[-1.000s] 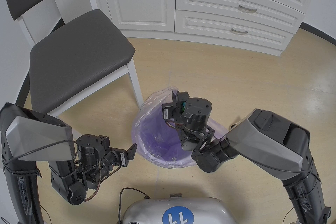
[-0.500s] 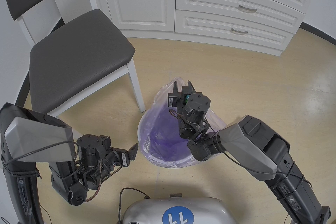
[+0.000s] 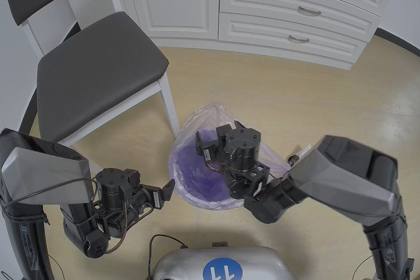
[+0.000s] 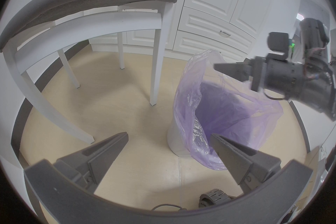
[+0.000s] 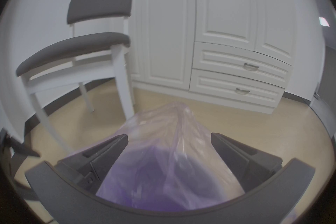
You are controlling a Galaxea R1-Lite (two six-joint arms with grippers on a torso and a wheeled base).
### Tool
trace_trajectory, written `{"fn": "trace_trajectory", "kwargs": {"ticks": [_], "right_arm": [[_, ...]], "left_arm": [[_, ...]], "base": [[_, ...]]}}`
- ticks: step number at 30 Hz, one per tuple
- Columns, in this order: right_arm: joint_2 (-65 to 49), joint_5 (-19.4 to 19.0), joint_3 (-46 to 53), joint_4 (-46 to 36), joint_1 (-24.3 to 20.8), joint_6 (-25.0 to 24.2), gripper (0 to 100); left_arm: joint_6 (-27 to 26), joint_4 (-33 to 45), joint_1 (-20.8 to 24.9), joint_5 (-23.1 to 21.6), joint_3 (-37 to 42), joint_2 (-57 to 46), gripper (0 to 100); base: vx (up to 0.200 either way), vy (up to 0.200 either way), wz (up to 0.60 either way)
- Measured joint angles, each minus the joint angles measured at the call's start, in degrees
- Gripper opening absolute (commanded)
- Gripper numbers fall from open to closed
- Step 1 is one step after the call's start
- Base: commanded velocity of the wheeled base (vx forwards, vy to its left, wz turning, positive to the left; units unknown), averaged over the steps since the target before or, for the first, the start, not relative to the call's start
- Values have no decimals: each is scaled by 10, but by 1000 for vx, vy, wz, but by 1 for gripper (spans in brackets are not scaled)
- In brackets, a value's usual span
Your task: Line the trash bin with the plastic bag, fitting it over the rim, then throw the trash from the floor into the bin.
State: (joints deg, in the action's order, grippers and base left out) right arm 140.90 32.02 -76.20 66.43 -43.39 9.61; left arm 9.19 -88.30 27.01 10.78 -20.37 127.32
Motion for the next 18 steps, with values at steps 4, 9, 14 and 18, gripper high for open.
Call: {"fn": "trace_trajectory", "kwargs": {"ticks": [4, 9, 14, 18], "right_arm": [[-81, -9, 115, -35, -7, -8, 100], [-170, -14, 256, -43, -9, -46, 100], [-225, -16, 385, -2, 8, -120, 100], [-228, -17, 434, 26, 34, -157, 100]], "left_arm": [[1, 0, 0, 0, 0, -1, 100], [5, 0, 0, 0, -2, -1, 100], [11, 0, -1, 0, -10, -2, 100], [17, 1, -1, 6, -21, 1, 100]], "base": [[0, 0, 0], [0, 0, 0], [0, 0, 0], [0, 0, 0]]}}
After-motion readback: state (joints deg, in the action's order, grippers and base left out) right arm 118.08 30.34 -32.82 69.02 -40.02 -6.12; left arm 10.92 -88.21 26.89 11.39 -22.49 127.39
